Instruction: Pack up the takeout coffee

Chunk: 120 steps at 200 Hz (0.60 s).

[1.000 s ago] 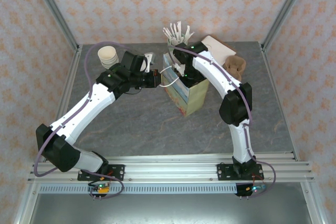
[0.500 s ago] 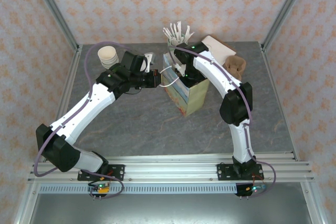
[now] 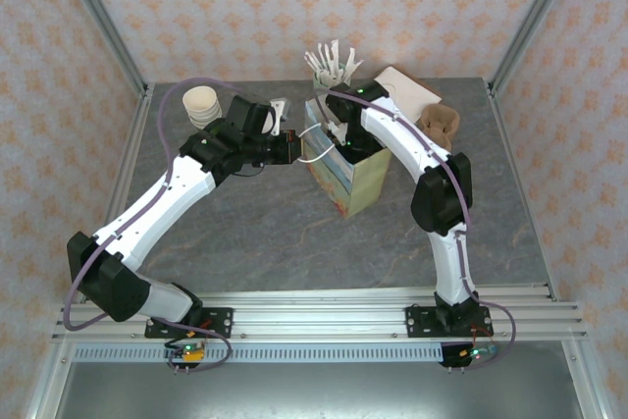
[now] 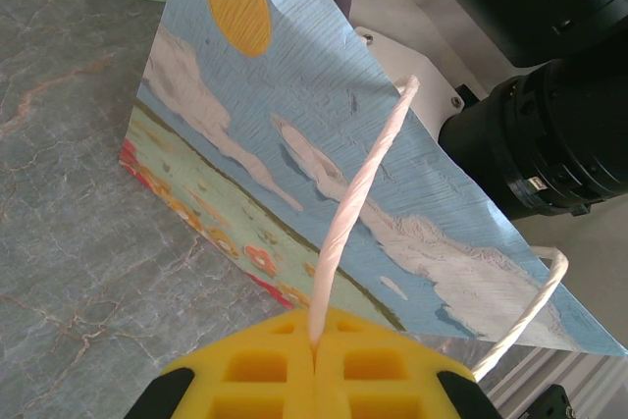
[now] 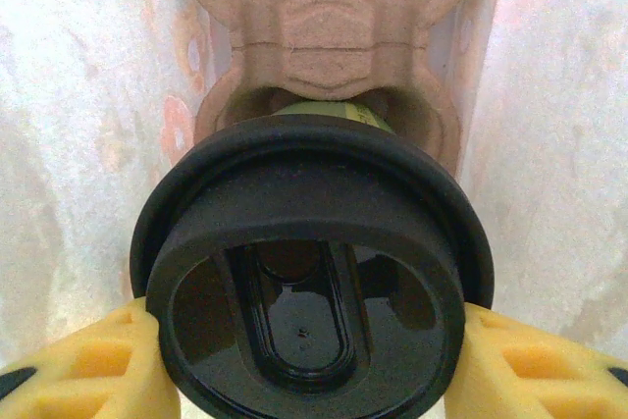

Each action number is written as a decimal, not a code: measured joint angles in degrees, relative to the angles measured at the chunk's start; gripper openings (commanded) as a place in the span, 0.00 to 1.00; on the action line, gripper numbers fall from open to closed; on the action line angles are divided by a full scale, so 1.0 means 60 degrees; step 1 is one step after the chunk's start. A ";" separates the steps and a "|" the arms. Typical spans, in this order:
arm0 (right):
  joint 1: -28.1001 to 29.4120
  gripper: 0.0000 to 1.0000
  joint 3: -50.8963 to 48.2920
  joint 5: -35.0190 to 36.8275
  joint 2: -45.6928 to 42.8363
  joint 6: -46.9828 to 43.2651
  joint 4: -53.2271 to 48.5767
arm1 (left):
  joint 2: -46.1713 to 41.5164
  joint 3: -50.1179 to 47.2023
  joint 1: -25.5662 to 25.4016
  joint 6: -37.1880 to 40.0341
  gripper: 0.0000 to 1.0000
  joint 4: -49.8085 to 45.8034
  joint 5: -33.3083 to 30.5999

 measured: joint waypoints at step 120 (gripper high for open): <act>-0.0084 0.41 0.0000 -0.0102 0.0044 -0.0066 0.0007 | 0.0000 0.0000 0.0000 0.0000 0.00 0.0000 0.0000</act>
